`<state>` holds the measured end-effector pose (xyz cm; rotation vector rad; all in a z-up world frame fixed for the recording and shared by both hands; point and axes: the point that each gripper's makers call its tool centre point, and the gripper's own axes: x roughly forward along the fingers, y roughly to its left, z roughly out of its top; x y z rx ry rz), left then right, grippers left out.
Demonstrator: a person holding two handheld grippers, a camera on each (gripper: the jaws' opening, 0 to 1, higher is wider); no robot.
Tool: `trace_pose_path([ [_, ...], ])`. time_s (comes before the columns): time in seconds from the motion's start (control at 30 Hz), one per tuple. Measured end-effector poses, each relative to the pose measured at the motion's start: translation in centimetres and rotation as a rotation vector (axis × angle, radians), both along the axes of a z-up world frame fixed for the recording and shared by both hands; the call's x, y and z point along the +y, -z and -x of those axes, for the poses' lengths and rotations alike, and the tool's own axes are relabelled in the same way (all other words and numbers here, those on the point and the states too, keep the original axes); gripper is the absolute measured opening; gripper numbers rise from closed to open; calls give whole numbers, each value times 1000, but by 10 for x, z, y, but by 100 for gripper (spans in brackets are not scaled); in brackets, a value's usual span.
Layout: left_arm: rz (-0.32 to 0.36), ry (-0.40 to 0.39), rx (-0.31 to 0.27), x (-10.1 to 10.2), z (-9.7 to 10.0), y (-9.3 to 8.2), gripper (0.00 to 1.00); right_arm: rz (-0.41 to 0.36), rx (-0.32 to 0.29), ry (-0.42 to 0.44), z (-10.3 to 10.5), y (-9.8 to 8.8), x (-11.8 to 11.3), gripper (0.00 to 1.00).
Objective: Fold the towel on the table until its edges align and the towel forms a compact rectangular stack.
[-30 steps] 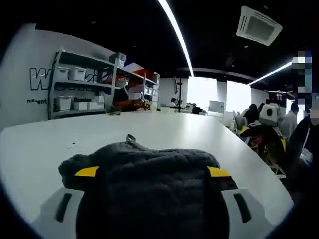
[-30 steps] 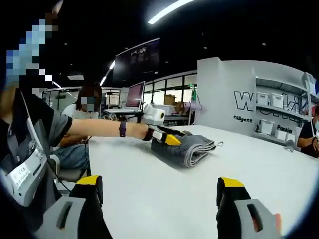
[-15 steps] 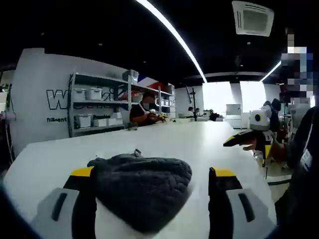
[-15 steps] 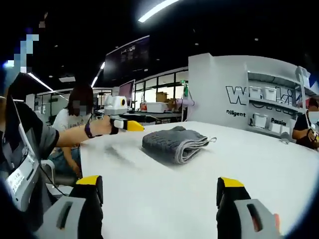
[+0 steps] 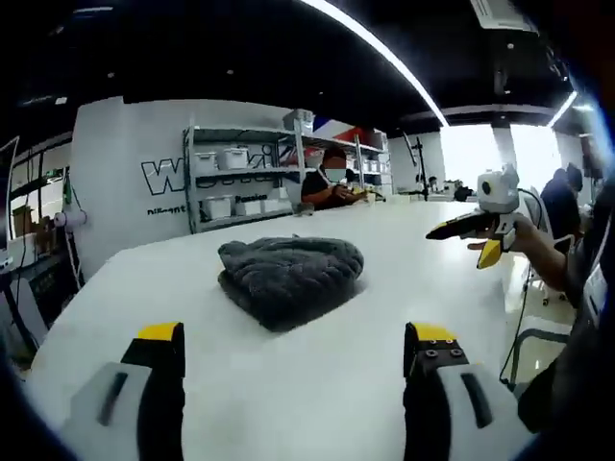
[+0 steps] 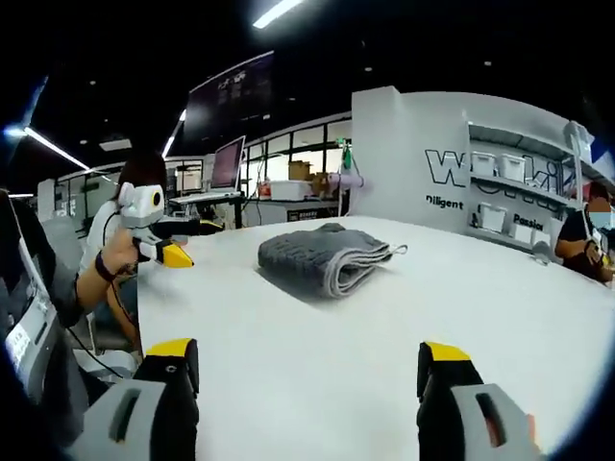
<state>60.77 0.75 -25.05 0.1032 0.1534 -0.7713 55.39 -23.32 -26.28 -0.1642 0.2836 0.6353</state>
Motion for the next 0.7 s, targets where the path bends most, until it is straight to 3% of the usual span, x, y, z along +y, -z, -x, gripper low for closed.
trace_pose_path([
  [0.17,60,13,-1,-4,6,-3,99,17,-2,17,-1,2,-5,99],
  [0.47,9,34,21,-8,9,9,99,37,15,30,-3,5,-7,99],
  [0.7,-31,10,30,2,6,13,99,59,35,17,-3,10,-5,99],
])
